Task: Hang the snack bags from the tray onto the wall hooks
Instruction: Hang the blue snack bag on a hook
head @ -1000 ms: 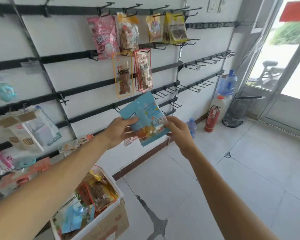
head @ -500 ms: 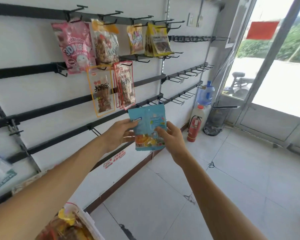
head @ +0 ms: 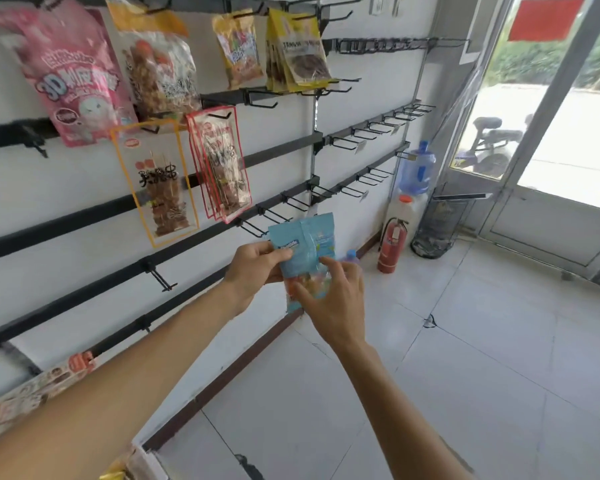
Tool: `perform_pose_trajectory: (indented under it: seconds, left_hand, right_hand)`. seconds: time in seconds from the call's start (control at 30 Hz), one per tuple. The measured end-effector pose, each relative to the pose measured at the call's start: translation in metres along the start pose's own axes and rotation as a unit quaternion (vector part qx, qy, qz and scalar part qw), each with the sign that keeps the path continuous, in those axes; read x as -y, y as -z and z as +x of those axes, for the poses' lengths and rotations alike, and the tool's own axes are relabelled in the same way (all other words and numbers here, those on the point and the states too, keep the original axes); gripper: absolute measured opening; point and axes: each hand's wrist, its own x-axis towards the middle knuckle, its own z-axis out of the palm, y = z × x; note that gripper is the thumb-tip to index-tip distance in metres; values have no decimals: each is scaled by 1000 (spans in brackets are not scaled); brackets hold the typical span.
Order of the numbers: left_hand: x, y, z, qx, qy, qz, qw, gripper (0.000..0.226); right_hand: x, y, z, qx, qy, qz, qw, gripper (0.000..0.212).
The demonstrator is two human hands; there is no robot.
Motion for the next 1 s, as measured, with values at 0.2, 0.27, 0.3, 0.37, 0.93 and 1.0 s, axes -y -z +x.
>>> perform_pose_trajectory:
  seconds: [0.2, 0.27, 0.3, 0.37, 0.93, 1.0]
  left_hand:
    - [-17, -41, 43, -16, -31, 27, 999, 27]
    - [-27, -57, 57, -14, -51, 38, 998, 29]
    - [-33, -65, 64, -16, -64, 46, 997, 29]
    - [-43, -82, 76, -23, -99, 94, 990, 28]
    - [-66, -67, 182, -90, -105, 104, 985, 49]
    - [-68, -60, 199, -72, -114, 51, 989, 45]
  right_hand:
    - [-9, 9, 59, 17, 42, -36, 998, 77]
    - [-13, 20, 86, 18, 48, -25, 998, 63]
    - [-15, 26, 99, 26, 48, -15, 998, 56]
    - [-18, 39, 124, 40, 47, 20, 998, 41]
    - [-50, 43, 273, 261, -17, 377, 888, 24]
    - [-46, 33, 288, 277, -15, 376, 884, 22]
